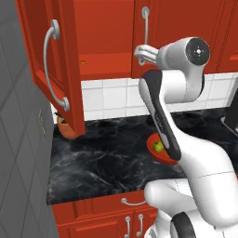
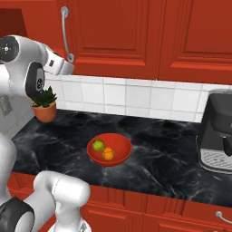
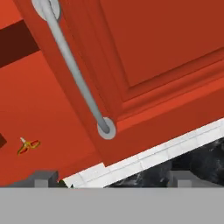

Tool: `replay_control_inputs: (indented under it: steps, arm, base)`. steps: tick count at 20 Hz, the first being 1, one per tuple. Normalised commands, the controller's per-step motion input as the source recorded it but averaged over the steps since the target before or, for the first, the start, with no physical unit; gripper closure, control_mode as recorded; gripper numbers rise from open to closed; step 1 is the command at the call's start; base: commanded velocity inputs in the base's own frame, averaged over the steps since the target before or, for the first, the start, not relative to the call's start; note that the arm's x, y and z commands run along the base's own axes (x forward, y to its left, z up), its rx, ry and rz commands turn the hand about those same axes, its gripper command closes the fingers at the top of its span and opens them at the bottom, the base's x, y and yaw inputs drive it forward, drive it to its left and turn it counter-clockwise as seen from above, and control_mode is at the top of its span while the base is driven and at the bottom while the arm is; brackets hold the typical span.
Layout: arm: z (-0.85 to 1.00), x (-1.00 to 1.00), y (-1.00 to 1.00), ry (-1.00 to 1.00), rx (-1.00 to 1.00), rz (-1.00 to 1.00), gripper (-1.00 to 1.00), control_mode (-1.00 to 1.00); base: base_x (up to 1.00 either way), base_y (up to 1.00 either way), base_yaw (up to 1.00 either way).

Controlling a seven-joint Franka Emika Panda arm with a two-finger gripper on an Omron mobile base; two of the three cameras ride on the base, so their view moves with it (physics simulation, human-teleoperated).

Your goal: Open the cabinet. Pick the orange and pear from the cabinet and place them into the bowl. Then close the cabinet.

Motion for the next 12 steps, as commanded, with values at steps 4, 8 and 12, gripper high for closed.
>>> replay_control_inputs:
  steps: [4,8,12]
  arm:
    - [-0.02,-1.00,-0.07,0.49,-0.15,0.11,-1.00,-1.00]
    - [-0.59,-1.00,-0.10,0.29,-0.14,0.13,-1.00,-1.00]
    - [-0.84,-1.00,-0.07,0.07,-0.11,0.16,-1.00,-1.00]
  base:
    - [0.00,0.00,0.00]
    - [0.00,0.00,0.00]
    - [0.00,0.00,0.00]
